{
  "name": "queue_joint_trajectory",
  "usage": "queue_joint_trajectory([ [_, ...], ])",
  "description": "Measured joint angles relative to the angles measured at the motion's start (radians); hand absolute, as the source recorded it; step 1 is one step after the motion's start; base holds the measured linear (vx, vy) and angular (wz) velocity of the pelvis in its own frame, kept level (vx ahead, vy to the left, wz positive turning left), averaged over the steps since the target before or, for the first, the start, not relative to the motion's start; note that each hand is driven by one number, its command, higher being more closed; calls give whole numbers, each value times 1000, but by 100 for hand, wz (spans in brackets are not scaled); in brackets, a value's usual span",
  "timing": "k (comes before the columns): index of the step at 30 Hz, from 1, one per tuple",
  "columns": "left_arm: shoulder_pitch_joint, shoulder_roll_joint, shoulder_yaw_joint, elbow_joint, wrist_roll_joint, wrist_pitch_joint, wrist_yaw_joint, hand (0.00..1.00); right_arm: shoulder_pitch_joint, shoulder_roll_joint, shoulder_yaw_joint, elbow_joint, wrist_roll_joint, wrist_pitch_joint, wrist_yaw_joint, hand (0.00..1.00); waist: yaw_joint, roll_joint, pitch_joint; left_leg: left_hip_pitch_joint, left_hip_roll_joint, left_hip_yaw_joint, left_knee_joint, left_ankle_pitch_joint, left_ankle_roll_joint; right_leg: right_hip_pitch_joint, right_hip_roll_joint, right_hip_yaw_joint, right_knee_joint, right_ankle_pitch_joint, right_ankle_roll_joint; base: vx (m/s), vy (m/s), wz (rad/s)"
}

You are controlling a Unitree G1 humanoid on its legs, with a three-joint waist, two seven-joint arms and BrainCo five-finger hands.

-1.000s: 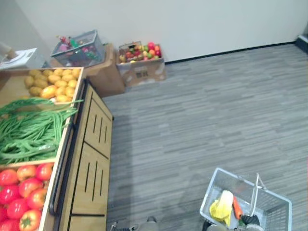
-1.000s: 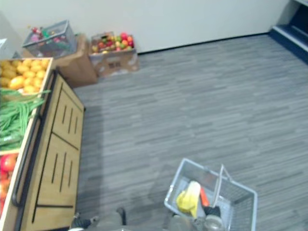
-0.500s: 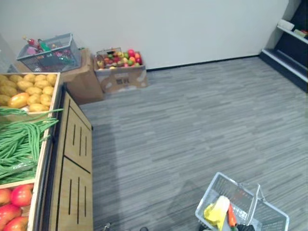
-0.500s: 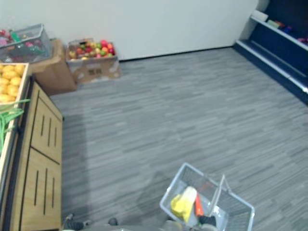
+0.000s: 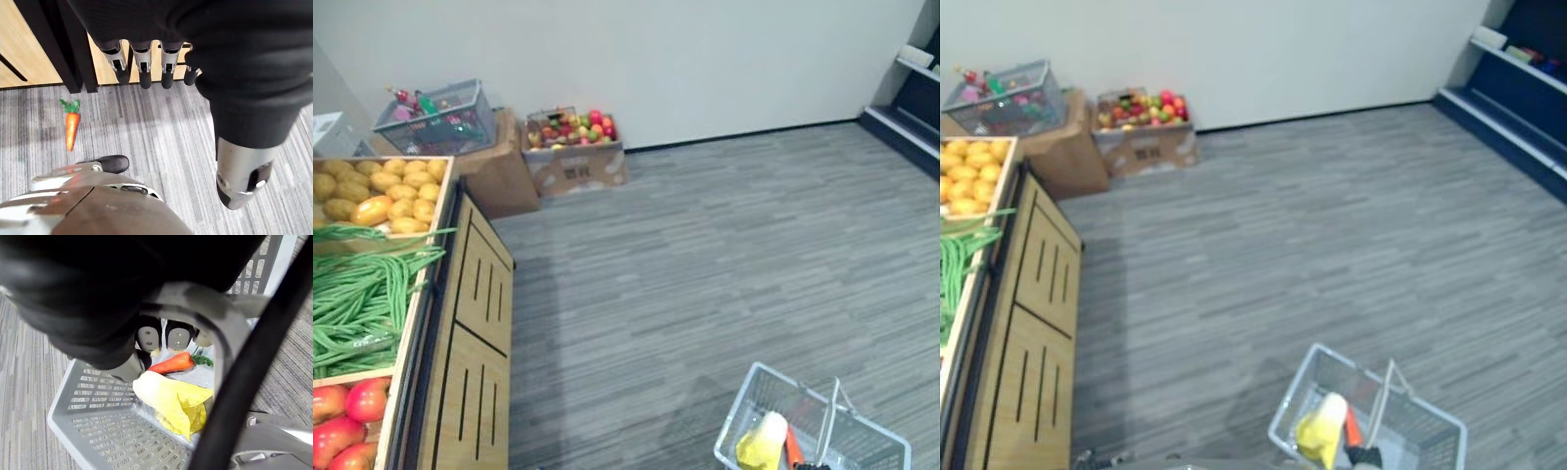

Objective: Pick vegetable in the basket

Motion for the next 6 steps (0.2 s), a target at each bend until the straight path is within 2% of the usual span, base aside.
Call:
queue_joint_trajectory([
  [6, 1, 1, 0, 9, -40, 0, -12, 0, 9, 4, -17, 5, 1, 0, 7, 100, 0, 1, -1, 13, -1, -5, 1, 0, 0, 17, -3, -6, 1, 0, 0, -15, -1, 2],
])
